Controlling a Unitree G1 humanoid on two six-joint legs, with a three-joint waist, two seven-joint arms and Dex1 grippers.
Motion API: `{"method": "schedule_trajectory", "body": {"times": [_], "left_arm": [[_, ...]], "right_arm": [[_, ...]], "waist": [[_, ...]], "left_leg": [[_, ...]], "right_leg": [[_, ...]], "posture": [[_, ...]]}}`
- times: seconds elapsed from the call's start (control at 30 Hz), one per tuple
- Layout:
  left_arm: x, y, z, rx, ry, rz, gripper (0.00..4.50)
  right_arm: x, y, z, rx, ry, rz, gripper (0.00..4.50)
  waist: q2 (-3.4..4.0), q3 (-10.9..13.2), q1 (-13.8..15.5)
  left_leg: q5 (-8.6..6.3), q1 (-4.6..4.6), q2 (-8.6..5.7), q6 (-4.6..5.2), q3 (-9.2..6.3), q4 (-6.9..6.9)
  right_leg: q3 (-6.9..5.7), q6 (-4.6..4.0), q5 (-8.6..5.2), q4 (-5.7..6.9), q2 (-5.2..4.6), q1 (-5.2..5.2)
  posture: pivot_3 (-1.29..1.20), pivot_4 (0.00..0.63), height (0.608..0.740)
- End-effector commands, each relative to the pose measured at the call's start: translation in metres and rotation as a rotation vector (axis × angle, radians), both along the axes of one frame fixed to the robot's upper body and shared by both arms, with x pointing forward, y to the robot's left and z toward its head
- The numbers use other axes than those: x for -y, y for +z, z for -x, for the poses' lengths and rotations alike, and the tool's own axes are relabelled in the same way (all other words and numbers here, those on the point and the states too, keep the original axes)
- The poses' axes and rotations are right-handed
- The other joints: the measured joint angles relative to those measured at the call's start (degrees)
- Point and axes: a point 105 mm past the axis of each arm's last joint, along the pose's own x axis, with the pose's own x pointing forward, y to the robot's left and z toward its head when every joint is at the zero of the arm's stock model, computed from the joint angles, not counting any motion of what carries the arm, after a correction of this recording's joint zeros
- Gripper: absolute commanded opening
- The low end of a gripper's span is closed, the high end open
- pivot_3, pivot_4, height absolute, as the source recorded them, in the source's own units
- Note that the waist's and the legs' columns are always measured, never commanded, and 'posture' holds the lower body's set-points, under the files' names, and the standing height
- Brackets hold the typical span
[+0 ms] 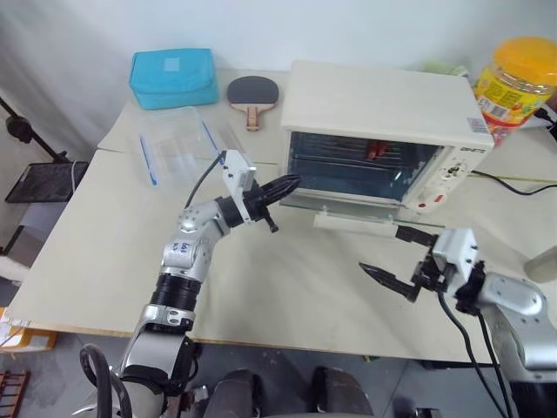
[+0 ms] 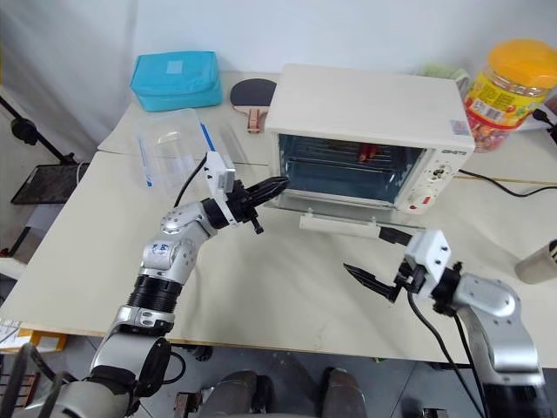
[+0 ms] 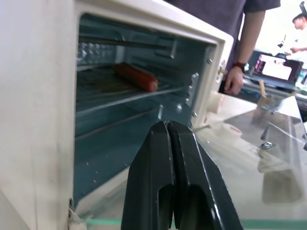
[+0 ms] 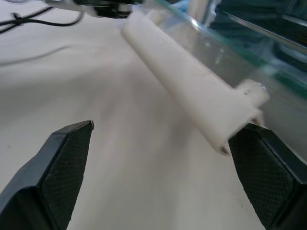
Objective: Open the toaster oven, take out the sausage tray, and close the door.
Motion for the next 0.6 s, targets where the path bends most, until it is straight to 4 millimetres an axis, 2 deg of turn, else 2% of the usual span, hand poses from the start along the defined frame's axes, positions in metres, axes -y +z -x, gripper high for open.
{"method": "schedule_trajectory", "body": {"times": [0.03,0.27,0.37,0.5,0.6], "left_arm": [[0.010,-0.004,0.010,0.020,-0.068,-0.050,0.05],[0.008,-0.016,0.015,0.012,-0.106,-0.111,0.05],[0.008,-0.025,0.017,0.009,-0.120,-0.142,0.05],[0.008,-0.037,0.022,-0.002,-0.131,-0.179,0.05],[0.004,-0.049,0.028,-0.013,-0.115,-0.213,0.05]], "right_arm": [[0.018,0.014,0.015,0.081,-0.130,-0.007,4.50],[0.053,0.004,0.059,0.054,-0.386,0.009,4.50],[0.062,0.006,0.067,0.064,-0.439,0.035,4.50],[0.065,0.018,0.064,0.122,-0.444,0.084,4.50],[0.060,0.036,0.045,0.163,-0.419,0.096,4.50]], "waist": [[0.00,0.00,0.21],[0.02,-0.01,0.57],[0.02,-0.01,0.25],[0.03,-0.02,-0.78],[0.04,-0.02,-1.13]], "left_leg": [[-0.01,-0.03,-0.01,0.02,0.04,0.05],[-0.01,-0.03,0.02,0.02,0.02,0.19],[-0.02,0.01,0.04,0.02,0.08,0.19],[-0.02,0.08,0.07,0.02,0.12,0.18],[-0.02,0.11,0.10,0.02,0.15,0.14]], "right_leg": [[0.01,0.04,0.02,-0.02,-0.01,0.00],[0.02,0.07,0.04,0.00,-0.01,0.05],[0.10,0.07,0.04,0.00,0.01,0.05],[0.17,0.06,0.04,0.06,0.01,0.05],[0.20,0.05,0.03,0.09,0.01,0.02]], "posture": [[0.00,0.150,0.740],[0.00,0.150,0.740],[0.00,0.150,0.740],[0.00,0.150,0.740],[0.00,0.150,0.740]]}}
